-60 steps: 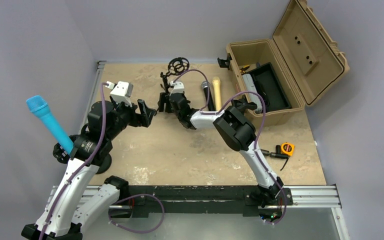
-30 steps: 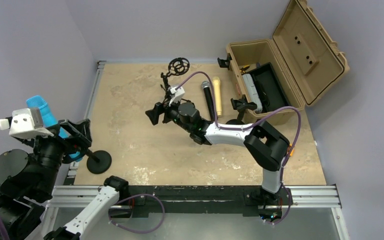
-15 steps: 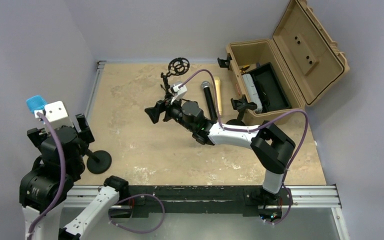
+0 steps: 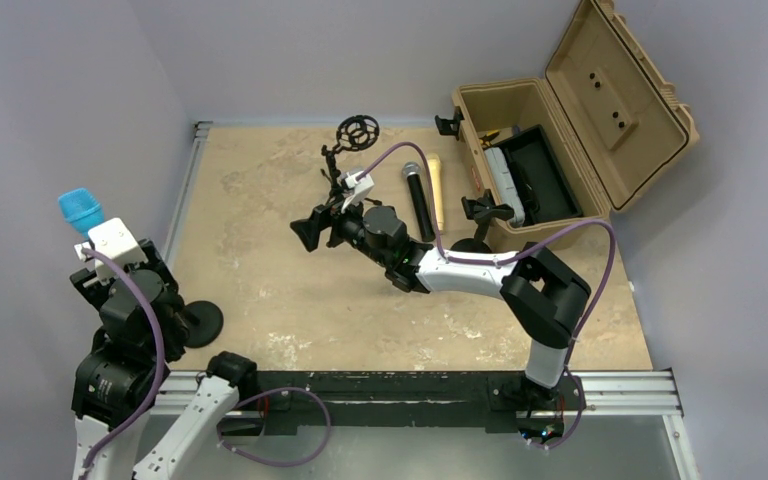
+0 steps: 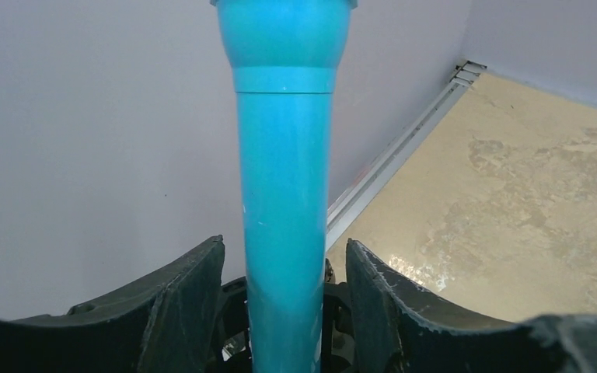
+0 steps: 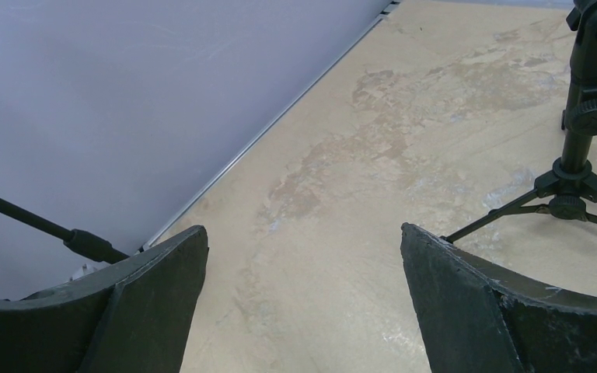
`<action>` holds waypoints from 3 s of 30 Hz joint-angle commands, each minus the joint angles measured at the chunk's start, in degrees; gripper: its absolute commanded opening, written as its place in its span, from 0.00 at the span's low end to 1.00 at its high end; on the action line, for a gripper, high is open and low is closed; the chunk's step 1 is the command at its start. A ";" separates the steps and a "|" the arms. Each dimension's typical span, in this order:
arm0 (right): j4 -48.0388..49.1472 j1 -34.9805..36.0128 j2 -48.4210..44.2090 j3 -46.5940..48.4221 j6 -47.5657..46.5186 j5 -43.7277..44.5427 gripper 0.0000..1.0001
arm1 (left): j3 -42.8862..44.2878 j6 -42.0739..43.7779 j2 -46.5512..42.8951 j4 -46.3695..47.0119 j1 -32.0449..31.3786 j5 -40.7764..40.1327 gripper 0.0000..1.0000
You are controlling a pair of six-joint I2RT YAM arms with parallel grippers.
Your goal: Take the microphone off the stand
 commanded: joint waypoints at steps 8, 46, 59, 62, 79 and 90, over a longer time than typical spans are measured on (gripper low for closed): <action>2.07 0.35 -1.75 -0.06 -0.73 0.05 0.93 | -4.61 10.37 -2.69 16.18 0.44 -2.63 0.33; 13.43 2.62 -26.40 -12.56 -5.55 -37.27 0.99 | -1.78 -28.69 9.55 37.65 0.50 81.79 0.00; 18.00 4.20 -15.67 -10.53 8.61 -28.04 0.86 | -17.21 -33.84 -0.10 41.91 0.44 79.30 0.00; 17.44 4.24 -14.69 -10.85 9.37 -27.52 0.85 | -17.08 -31.98 -1.66 39.10 0.46 76.82 0.00; 17.55 6.14 -8.09 -7.00 9.59 -29.46 0.79 | -19.81 -32.07 -4.62 36.67 0.44 71.24 0.00; 19.14 6.65 -8.38 -7.05 11.79 -26.20 0.31 | -24.65 -36.30 -5.26 40.67 0.47 74.69 0.00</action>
